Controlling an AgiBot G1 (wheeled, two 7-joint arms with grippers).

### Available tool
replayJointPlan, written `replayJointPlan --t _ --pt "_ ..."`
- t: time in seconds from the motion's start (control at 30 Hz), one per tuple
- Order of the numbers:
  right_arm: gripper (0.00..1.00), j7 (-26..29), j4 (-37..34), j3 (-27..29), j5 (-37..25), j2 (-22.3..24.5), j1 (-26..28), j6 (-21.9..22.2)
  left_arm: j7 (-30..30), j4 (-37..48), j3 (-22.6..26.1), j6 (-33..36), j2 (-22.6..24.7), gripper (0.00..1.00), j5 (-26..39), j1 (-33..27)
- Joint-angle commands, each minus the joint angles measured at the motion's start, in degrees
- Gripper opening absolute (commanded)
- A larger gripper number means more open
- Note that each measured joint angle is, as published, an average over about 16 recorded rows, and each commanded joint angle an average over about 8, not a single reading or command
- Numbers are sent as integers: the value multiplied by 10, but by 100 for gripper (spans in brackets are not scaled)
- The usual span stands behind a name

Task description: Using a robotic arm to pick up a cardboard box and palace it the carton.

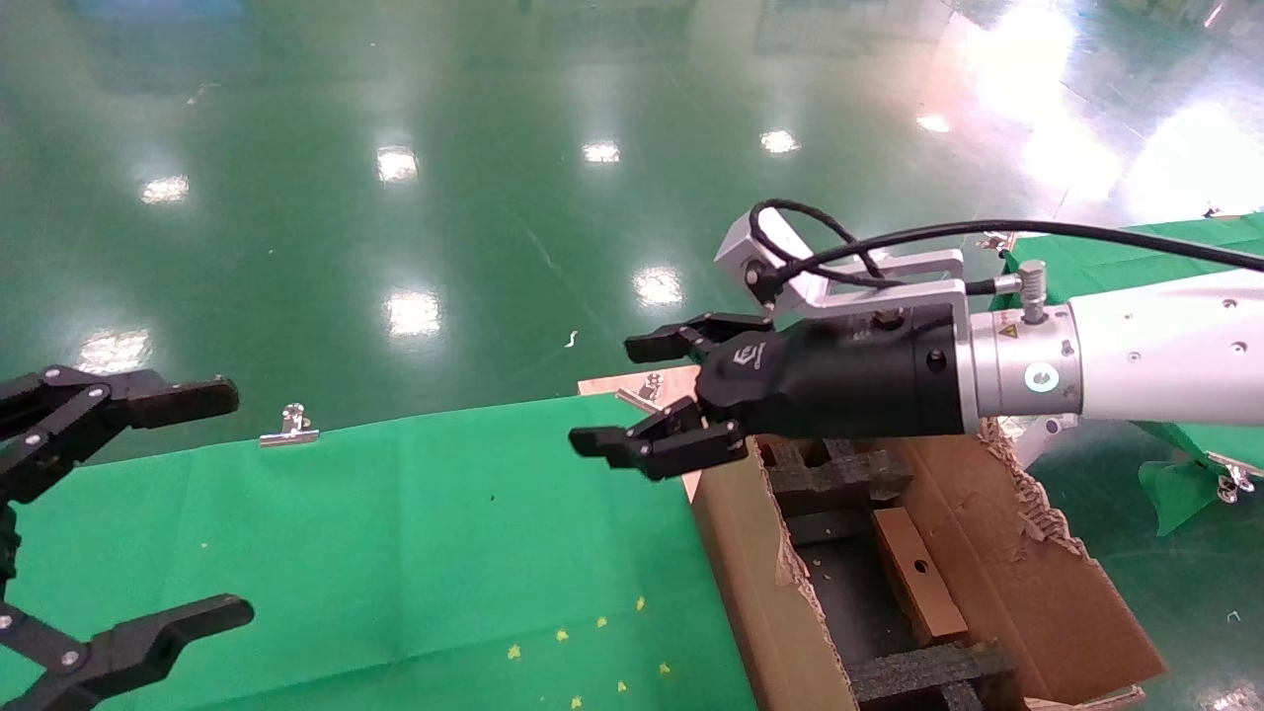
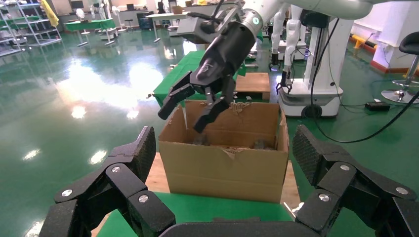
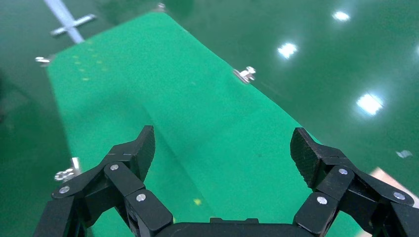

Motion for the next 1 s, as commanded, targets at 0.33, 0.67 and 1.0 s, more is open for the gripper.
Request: replayJointPlan --t 0.33,0.67,1.0 --pt "100 -106 -9 124 63 -20 -87 -85 0 0 0 0 0 100 0 0" --pt "100 -201 -16 236 119 -38 -166 -161 0 0 0 0 0 100 0 0" --pt "100 -269 -22 320 162 -52 -225 -218 0 0 0 0 0 100 0 0"
